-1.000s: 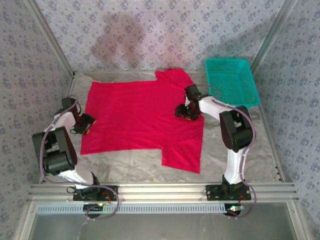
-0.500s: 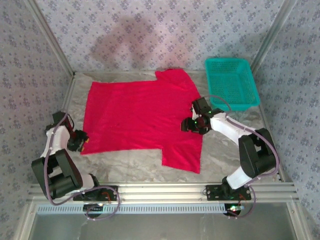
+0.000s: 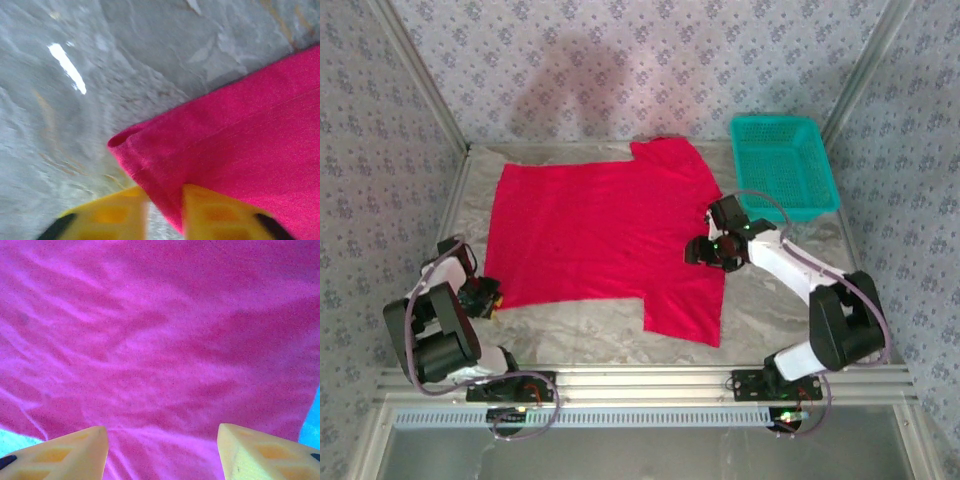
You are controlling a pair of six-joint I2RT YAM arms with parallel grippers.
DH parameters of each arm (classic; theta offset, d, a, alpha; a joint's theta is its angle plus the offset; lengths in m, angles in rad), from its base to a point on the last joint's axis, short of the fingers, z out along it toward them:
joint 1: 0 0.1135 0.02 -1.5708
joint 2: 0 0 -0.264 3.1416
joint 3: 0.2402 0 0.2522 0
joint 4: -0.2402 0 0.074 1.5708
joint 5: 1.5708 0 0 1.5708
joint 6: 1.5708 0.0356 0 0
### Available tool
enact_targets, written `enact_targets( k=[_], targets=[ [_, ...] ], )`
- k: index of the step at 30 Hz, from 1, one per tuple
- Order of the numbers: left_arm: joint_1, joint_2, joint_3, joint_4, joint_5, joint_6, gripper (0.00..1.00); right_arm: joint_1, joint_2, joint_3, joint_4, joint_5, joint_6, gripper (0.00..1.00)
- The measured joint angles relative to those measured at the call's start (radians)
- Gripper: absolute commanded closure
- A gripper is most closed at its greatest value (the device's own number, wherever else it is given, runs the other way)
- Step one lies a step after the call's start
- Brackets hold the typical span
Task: Fold the inside-out t-shirt
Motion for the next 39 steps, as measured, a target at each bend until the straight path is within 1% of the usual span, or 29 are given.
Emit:
enact_targets(
  k=[3, 6, 11, 16, 20, 25, 27, 28, 32, 34, 35, 39],
  targets=[
    [0.002, 0.012, 0.013, -0.012, 0.002, -0.004, 1.00, 0.031, -0.089, -0.060, -0.045, -0.005, 0.012, 0.43],
    [0.004, 0.008, 0.014, -0.014, 0.006, -0.007, 1.00, 0.094, -0.179, -0.147, -0.108, -0.008, 0.045, 0.47],
    [0.002, -0.026, -0.010, 0.034, 0.031, -0.013, 1.00, 0.215, -0.285, -0.302, -0.209, -0.008, 0.137, 0.47],
    [-0.004, -0.046, -0.021, 0.075, 0.055, -0.012, 1.00, 0.318, -0.378, -0.372, -0.283, 0.006, 0.251, 0.45],
    [-0.004, -0.056, -0.024, 0.079, 0.063, -0.009, 1.00, 0.362, -0.401, -0.394, -0.289, 0.019, 0.308, 0.45],
    [-0.004, -0.072, -0.030, 0.080, 0.067, -0.002, 1.00, 0.376, -0.360, -0.444, -0.240, 0.018, 0.350, 0.46],
    [-0.004, -0.076, -0.031, 0.079, 0.067, -0.002, 1.00, 0.377, -0.344, -0.454, -0.222, 0.022, 0.363, 0.51],
    [-0.004, -0.077, -0.031, 0.079, 0.067, -0.002, 1.00, 0.377, -0.340, -0.453, -0.222, 0.026, 0.367, 0.57],
    [-0.004, -0.083, -0.031, 0.076, 0.074, 0.000, 1.00, 0.375, -0.328, -0.448, -0.252, 0.063, 0.381, 0.85],
    [-0.004, -0.089, -0.031, 0.074, 0.074, 0.007, 1.00, 0.376, -0.327, -0.442, -0.267, 0.076, 0.385, 0.94],
    [-0.004, -0.095, -0.031, 0.074, 0.076, 0.010, 1.00, 0.376, -0.326, -0.439, -0.267, 0.078, 0.381, 0.96],
    [-0.004, -0.128, -0.028, 0.060, 0.082, 0.021, 1.00, 0.376, -0.323, -0.396, -0.241, 0.078, 0.370, 1.00]
  ],
)
